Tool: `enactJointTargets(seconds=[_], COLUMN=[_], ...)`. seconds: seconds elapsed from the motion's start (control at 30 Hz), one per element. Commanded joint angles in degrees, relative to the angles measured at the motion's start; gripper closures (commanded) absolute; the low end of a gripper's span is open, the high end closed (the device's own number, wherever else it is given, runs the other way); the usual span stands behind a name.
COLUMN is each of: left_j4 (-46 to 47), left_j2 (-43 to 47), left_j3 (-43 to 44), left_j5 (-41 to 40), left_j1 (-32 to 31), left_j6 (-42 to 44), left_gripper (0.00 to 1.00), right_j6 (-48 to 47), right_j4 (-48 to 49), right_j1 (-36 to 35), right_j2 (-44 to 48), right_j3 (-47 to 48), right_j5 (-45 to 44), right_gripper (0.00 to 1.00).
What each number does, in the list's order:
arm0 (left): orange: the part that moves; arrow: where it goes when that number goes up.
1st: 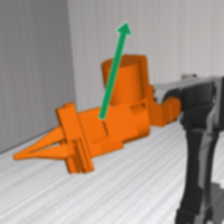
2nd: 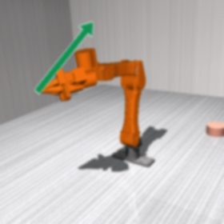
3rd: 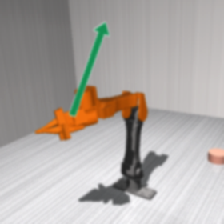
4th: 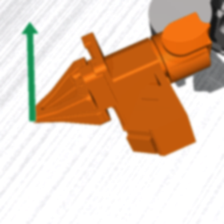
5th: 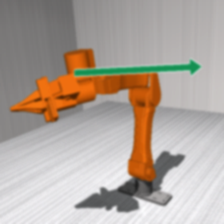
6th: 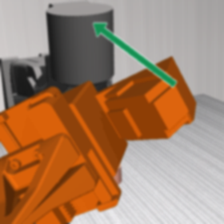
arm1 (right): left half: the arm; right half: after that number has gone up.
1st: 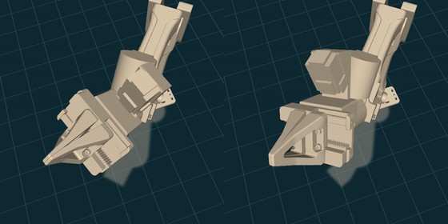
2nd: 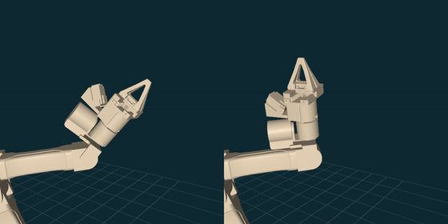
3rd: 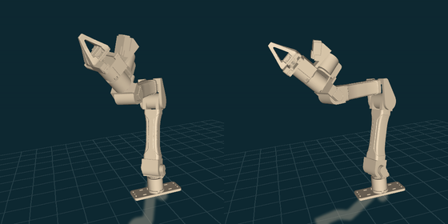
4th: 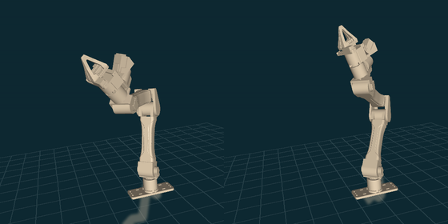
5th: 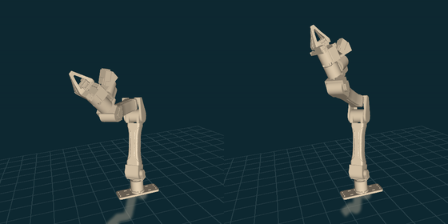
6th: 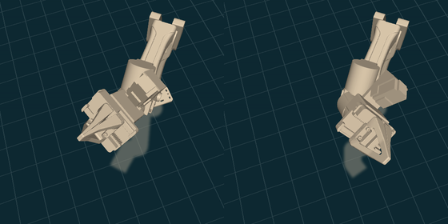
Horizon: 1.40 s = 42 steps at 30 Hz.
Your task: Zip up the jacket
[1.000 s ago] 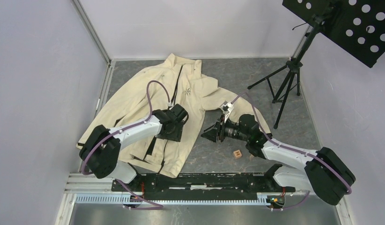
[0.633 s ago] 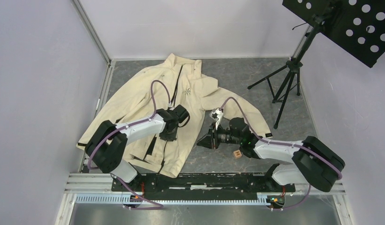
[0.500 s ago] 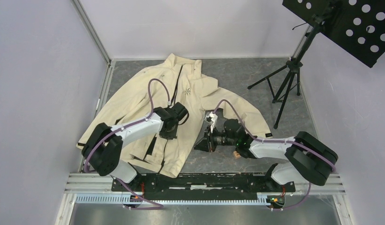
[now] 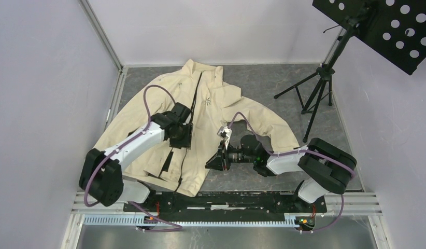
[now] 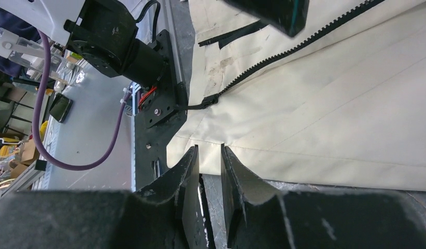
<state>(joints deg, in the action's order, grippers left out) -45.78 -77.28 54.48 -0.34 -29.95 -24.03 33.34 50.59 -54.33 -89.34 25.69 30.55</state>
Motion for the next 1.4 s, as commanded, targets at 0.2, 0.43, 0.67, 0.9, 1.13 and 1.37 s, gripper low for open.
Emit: enactJointTargets(seconds=[0.2, 0.43, 0.67, 0.9, 1.13, 1.37], left_j4=[-1.66, -1.81, -0.15, 2.05, 5.53, 6.43], left_j2=[-12.87, -14.59, -11.37, 1.43, 8.48, 9.69], left_j3=[1.86, 1.81, 1.27, -0.85, -3.02, -3.44], left_j5=[-14.49, -14.72, -2.90, 12.45, 23.97, 26.20], left_j1=[-6.52, -6.61, -5.68, 0.38, 3.80, 4.38], left_j6=[-1.39, -0.78, 1.92, 7.81, 9.11, 9.46], left_gripper=[0.56, 0.74, 0.98, 0.98, 0.98, 0.98], right_j6=[0.73, 0.85, 0.61, 2.21, 5.60, 10.55], right_j4=[6.05, 6.87, 7.77, 11.70, 18.05, 26.04], right_j1=[0.01, -0.11, -0.04, -0.40, -0.44, -0.62], right_j2=[-0.48, -2.45, -4.41, -6.39, -8.62, -11.67], right_j3=[-0.49, 0.35, 1.68, 1.90, 2.75, 2.79], right_j5=[0.04, 0.49, 1.38, 1.49, 2.07, 4.04], right_gripper=[0.72, 0.73, 0.68, 0.63, 0.56, 0.52])
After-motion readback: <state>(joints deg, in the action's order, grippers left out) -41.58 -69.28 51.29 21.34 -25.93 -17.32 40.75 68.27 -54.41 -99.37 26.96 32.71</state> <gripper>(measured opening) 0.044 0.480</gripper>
